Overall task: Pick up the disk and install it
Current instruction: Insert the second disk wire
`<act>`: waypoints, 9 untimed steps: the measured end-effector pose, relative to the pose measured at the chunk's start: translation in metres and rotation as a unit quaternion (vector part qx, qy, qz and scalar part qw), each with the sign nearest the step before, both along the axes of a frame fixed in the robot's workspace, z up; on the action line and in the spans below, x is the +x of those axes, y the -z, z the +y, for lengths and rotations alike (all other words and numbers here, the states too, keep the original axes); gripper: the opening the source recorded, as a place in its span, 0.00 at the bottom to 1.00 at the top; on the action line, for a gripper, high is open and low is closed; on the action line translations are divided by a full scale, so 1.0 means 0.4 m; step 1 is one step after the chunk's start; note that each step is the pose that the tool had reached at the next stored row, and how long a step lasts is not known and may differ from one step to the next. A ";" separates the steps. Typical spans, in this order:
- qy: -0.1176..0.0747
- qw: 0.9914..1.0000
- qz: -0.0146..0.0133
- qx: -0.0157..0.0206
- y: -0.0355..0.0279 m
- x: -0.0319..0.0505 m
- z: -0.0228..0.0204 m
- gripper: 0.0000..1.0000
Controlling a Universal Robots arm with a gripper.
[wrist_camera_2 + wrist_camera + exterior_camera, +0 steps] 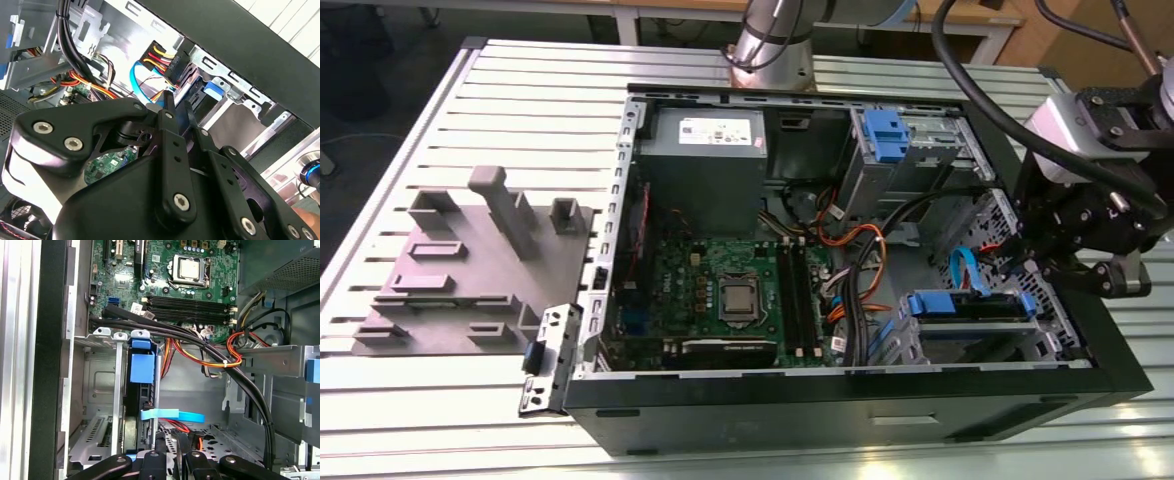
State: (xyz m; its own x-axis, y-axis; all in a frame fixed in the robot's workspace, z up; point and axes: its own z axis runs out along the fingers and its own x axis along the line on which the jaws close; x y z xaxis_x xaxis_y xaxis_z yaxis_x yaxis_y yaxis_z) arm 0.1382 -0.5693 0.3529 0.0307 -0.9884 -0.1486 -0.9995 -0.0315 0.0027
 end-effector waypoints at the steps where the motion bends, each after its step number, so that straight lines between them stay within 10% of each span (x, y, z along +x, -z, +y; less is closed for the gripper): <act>1: 0.000 1.000 0.000 0.000 0.000 0.000 0.000 0.24; 9: 0.000 1.000 0.000 0.000 -0.002 0.000 0.000 0.24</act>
